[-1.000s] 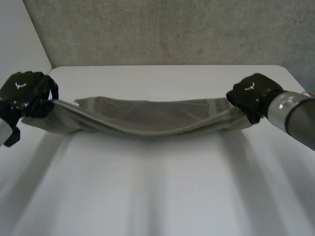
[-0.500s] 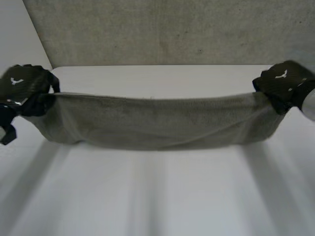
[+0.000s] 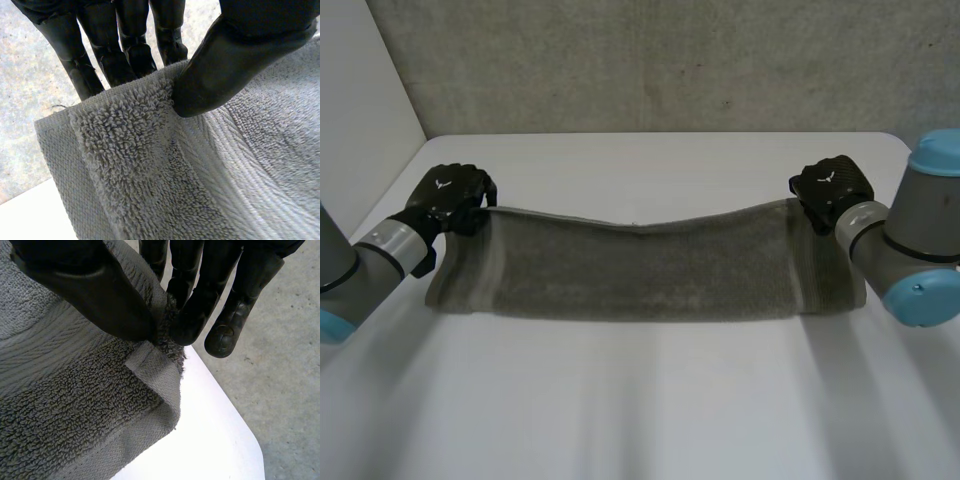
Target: Fold the towel.
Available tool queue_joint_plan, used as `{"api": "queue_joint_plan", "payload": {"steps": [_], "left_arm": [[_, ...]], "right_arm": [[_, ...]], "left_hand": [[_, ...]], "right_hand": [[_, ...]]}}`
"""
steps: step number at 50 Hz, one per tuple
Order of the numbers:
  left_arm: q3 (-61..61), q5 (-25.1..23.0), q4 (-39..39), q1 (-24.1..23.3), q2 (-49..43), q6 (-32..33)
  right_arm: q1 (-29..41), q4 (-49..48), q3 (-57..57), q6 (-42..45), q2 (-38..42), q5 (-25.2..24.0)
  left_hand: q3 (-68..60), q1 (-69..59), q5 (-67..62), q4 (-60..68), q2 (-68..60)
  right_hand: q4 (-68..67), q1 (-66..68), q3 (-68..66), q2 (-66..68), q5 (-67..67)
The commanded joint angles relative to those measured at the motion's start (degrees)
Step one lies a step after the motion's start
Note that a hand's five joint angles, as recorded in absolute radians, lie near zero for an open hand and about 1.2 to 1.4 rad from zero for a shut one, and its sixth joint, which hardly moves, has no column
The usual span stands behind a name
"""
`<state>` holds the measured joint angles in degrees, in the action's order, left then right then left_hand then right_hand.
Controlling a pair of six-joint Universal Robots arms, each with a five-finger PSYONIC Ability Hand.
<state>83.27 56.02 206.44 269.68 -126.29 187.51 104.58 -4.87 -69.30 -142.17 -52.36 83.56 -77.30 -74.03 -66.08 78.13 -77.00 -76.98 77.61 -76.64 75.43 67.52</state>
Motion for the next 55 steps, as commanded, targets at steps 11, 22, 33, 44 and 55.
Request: {"api": "queue_joint_plan", "payload": {"steps": [11,22,33,44,55], "left_arm": [[-6.3,9.8,-3.5,-1.4,-3.2,-0.1],[-1.2,12.7,-8.9,-2.1,7.7,-0.4],[6.6,13.0,-9.4,-6.1,22.5,-0.7],[12.6,21.9,-9.3,-7.9,25.0,-2.0],[17.6,23.6,-3.4,-7.4,22.3,-3.6]], "right_arm": [[2.9,0.2,9.8,-2.0,4.9,5.1],[2.2,1.2,4.5,-13.4,-14.8,4.8],[2.7,7.7,-6.4,-13.5,-29.8,1.5],[1.9,21.5,-15.6,-5.3,-28.5,-3.0],[-3.4,2.1,-26.5,-1.6,-17.1,-3.0]], "left_hand": [[66.6,63.3,65.3,-67.4,66.3],[66.6,63.3,65.4,-67.4,66.3],[66.6,63.3,65.4,-67.4,66.3],[66.6,63.3,65.4,-67.4,66.3],[66.6,63.3,65.4,-67.4,66.3]], "right_hand": [[67.0,-67.6,66.6,-65.4,-67.5],[67.0,-67.6,66.6,-65.4,-67.5],[67.0,-67.6,66.6,-65.4,-67.5],[67.0,-67.6,66.6,-65.4,-67.5],[65.9,-66.5,65.5,-64.3,-66.4]]}}
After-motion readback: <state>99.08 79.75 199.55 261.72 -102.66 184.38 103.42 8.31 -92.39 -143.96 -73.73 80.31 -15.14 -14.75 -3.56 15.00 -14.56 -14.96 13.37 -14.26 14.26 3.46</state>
